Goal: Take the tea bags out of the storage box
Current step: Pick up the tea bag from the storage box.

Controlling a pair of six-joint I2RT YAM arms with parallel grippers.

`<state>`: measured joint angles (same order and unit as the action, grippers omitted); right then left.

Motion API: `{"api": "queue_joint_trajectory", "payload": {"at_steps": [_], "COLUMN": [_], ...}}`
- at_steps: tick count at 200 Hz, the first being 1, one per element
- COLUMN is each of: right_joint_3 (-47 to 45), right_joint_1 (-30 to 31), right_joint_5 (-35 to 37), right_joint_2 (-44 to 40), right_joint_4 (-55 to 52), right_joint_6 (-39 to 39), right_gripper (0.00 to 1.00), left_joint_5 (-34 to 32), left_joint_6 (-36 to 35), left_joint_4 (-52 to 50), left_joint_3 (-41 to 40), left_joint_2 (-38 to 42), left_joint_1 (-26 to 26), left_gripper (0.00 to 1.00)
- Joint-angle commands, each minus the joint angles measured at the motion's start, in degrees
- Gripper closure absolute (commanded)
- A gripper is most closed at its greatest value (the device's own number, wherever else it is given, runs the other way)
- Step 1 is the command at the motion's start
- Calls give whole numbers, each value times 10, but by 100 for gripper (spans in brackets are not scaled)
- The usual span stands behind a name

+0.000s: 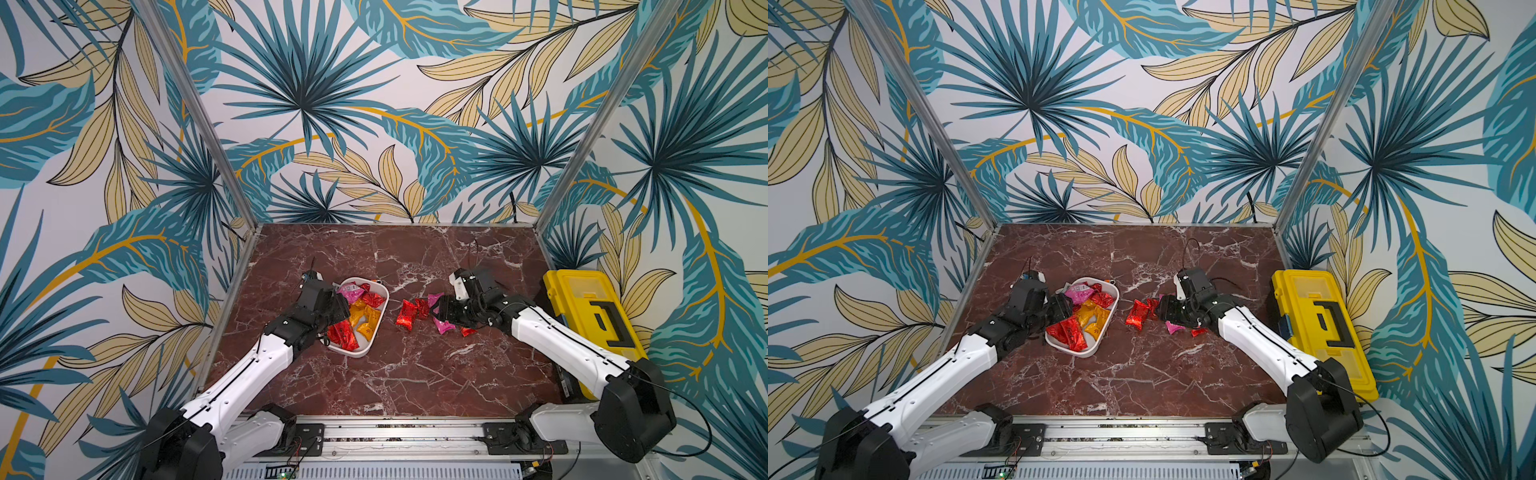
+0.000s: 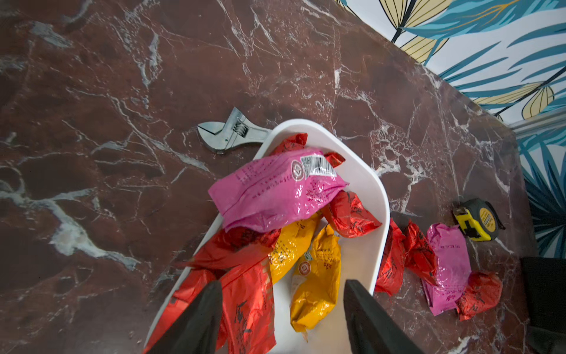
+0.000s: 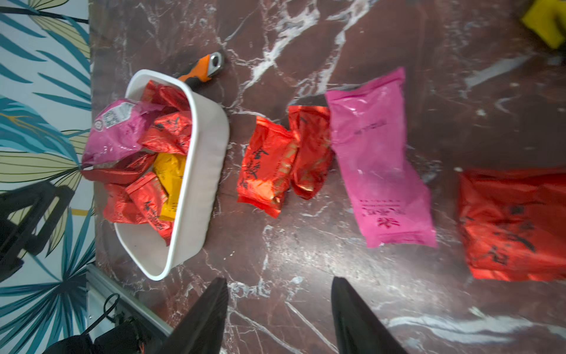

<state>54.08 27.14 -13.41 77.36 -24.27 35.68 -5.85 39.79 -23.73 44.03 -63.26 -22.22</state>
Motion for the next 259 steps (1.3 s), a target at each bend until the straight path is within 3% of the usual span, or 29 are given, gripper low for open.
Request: {"api": "queue_joint_trajectory", "payload": {"at_steps": [1, 39, 74, 117, 149, 188, 209, 259], "right_joint_3": [6, 5, 0, -16, -18, -16, -17, -20], "right_joint_1": [4, 3, 4, 4, 3, 4, 3, 2], "right_joint_5": [-5, -2, -3, 1, 5, 7, 14, 19], "right_joint_2": [13, 17, 12, -8, -17, -25, -37, -72], "right_joint_4": [27, 36, 41, 34, 30, 27, 25, 17], "right_joint_6": [21, 20, 19, 10, 4, -5, -6, -8], "right_gripper": [40, 40, 40, 41, 41, 42, 42, 42], "left_joint_5": [21, 110, 149, 179, 164, 140, 138, 164], "left_joint_6": [-99, -265, -341, -366, -378, -393, -394, -394], "left_joint_4": [-34, -128, -221, -245, -271, -284, -277, -280], "left_joint_3": [62, 162, 253, 318, 359, 395, 401, 410], "left_joint_2": [-5, -86, -200, -292, -344, -387, -397, -391], "left_joint_1": [20, 71, 88, 93, 93, 93, 92, 92], "left_gripper": [24, 6, 6, 25, 28, 43, 62, 92]}}
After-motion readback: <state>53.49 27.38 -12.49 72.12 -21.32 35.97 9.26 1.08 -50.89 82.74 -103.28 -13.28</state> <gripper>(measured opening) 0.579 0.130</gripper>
